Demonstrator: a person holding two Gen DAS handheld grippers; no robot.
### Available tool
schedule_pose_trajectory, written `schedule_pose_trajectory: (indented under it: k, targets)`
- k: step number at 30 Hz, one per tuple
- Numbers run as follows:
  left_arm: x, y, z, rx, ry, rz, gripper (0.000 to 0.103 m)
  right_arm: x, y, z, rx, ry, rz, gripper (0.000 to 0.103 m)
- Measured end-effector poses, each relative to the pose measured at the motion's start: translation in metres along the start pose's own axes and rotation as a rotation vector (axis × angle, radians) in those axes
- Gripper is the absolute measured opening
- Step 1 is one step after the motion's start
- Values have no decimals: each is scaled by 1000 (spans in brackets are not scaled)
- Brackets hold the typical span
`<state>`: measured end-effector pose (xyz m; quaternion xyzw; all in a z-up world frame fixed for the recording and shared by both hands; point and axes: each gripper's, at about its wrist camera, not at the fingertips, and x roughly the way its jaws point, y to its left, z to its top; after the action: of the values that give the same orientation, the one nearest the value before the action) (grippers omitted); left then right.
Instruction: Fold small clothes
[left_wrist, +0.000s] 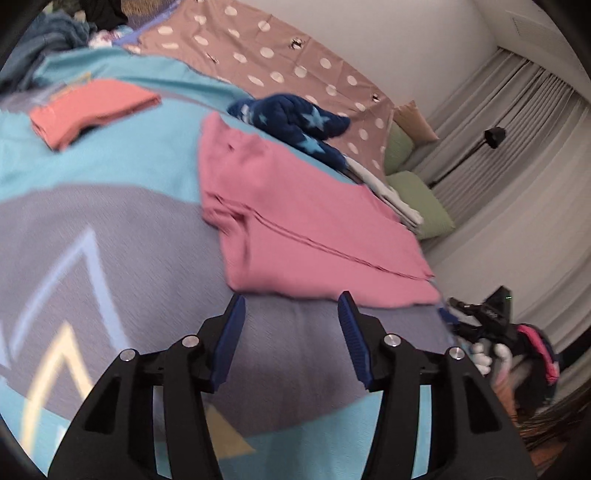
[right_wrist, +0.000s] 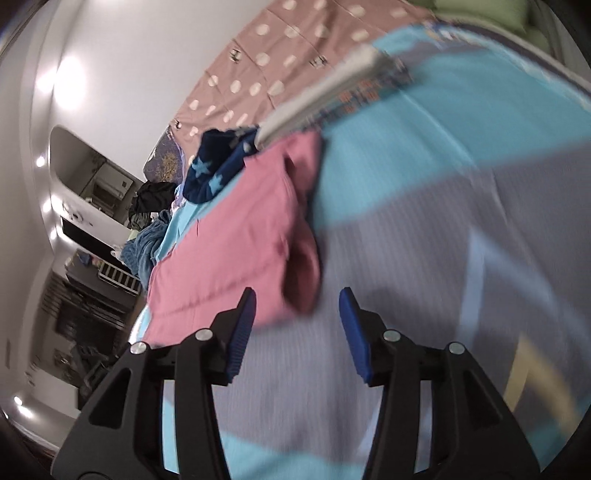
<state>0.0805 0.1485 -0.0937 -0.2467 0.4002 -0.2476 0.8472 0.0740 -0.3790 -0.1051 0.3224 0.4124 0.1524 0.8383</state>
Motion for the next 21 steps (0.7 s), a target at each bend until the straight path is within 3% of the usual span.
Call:
schedule_pose_trajectory:
  k: [3,6,9,11,12,13,14,15,17,21]
  targets:
    - [24,9,-1,-68,45,-27,55,7,1,-8,-6,9,10,53]
    - [36,12,10,-71,24,-50,55,17,10,-1,8,11,53,69]
    - [48,16,22,-91,24,-65,52,38,22,6,-28,47,53,71]
    - [56,15,27,-83,32,-49,33,50,30,11,-61,42,29,71]
    - [61,16,29,-87,43,-49,9,54,33,13,-66,35,21,71]
    - [65,18,31,-101,57,-57,6,55,34,13,-62,23,11,58]
    - [66,19,32,-110,55,-57,6,58,34,15,-51,10,-12,36]
    - [63,18,32,-101,42,-57,5,62,31,17,-30,27,-16,5]
    - [52,7,34,-57,0,-53,5,63,25,16,24,29,1,4]
    - [23,-20,33,36,-40,-74,4,32,34,13,14,-14,56,3]
